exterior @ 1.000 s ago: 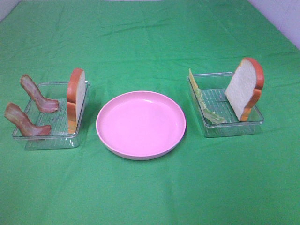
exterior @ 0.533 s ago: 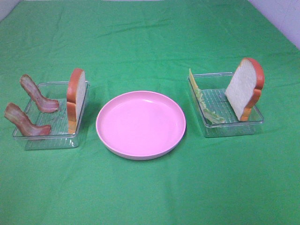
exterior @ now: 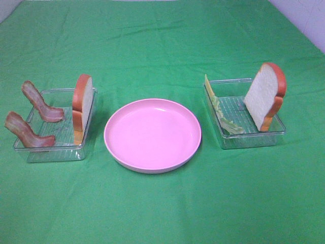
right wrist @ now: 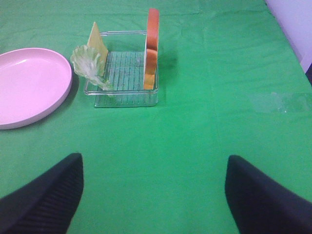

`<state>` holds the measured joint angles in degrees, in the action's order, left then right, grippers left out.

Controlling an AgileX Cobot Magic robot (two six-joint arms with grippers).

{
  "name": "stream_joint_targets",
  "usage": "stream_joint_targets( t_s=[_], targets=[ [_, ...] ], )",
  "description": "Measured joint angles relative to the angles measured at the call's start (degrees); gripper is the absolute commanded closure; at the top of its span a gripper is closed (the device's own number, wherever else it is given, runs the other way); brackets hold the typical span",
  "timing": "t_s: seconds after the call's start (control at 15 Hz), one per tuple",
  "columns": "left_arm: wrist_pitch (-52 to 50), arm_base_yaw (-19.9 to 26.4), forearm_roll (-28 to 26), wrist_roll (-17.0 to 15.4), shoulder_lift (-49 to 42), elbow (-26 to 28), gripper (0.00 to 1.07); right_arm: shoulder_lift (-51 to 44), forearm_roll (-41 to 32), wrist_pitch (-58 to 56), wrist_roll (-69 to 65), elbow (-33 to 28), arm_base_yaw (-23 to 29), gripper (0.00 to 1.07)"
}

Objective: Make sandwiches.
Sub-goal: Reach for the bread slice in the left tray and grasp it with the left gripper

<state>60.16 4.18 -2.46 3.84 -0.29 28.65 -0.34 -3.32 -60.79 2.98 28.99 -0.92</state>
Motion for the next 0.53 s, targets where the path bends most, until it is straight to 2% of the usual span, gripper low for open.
stream_joint_targets(
  t_s=[0.53],
  targets=[
    [0.0, 0.0, 0.0, 0.0, 0.0, 0.0, 0.30, 0.0, 0.0, 0.0, 0.0, 0.0, 0.0, 0.32]
  ],
)
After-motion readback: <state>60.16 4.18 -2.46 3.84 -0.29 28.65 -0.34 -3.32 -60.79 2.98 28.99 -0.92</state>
